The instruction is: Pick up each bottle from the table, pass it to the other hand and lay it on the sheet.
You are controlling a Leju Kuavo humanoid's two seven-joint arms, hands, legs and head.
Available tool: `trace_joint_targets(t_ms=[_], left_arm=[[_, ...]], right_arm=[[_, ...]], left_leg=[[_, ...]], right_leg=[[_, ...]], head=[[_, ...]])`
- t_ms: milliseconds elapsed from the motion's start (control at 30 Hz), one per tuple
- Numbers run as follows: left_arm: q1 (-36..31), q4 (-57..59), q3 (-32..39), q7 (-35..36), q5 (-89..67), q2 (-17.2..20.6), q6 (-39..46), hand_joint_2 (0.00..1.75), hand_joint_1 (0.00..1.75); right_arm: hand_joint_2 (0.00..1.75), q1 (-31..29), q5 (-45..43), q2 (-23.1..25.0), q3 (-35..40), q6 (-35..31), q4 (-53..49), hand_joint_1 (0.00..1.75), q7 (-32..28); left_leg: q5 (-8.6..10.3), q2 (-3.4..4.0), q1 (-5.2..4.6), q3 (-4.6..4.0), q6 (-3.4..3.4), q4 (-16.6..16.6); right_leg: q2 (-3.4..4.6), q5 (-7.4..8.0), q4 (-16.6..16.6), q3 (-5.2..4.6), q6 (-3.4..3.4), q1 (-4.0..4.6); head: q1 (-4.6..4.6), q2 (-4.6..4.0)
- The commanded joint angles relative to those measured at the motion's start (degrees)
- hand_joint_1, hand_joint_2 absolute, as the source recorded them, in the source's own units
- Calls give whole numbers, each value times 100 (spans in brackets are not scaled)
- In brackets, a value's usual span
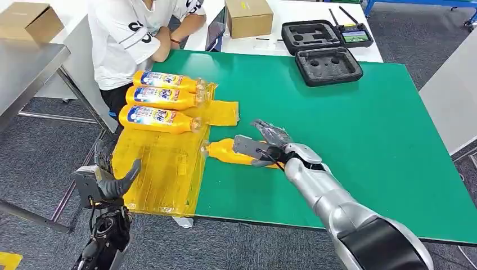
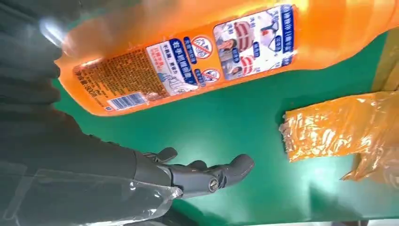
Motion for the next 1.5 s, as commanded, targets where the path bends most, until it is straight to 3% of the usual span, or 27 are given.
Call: trace_joint_targets(t_ms=[33, 400, 433, 600, 667, 900, 1500], left_arm=[[-58, 86, -46, 50, 18, -5, -3, 175, 0], [-9, 26, -13, 77, 17, 8, -3, 175, 0], [9, 11, -8, 82, 23, 13, -7, 175, 0], [44, 4, -12, 126, 59, 24, -19, 175, 0], [130, -29, -10, 180, 86, -6, -24, 175, 0], [65, 21, -55, 213, 69, -44, -26, 175, 0], [1, 148, -77, 226, 59, -62, -63, 175, 0]], right_arm=[[175, -263, -5, 38, 147, 53, 364, 0, -32], [175, -269, -82, 62, 189, 314, 401, 0, -106], [175, -263, -83, 55, 226, 407, 442, 0, -77], [175, -211, 40, -30, 444, 662, 585, 0, 174], [175, -137, 286, -120, 639, 558, 638, 0, 553], [175, -50, 347, -180, 678, 500, 668, 0, 635], [175, -57, 380, -199, 663, 508, 656, 0, 706]], left_leg=[[-13, 2, 3, 21, 4, 4], [-30, 5, 8, 44, 5, 12], [-6, 0, 0, 11, 2, -1], [-16, -4, 6, 28, 4, 4], [-9, -4, 2, 20, 4, -1], [-26, -9, 9, 44, 6, 8], [-7, -9, 3, 18, 3, 0]], right_leg=[[-3, -12, 0, 23, -10, 6], [-3, -26, 4, 48, -20, 14], [-3, -6, -1, 12, -6, 2], [-9, -16, -2, 33, -13, 9], [-8, -9, -5, 24, -8, 5], [-17, -26, -4, 54, -17, 13], [-13, -9, -4, 22, -9, 5]], head=[[0, 0], [0, 0], [0, 0], [-2, 0], [0, 0], [0, 0], [0, 0]])
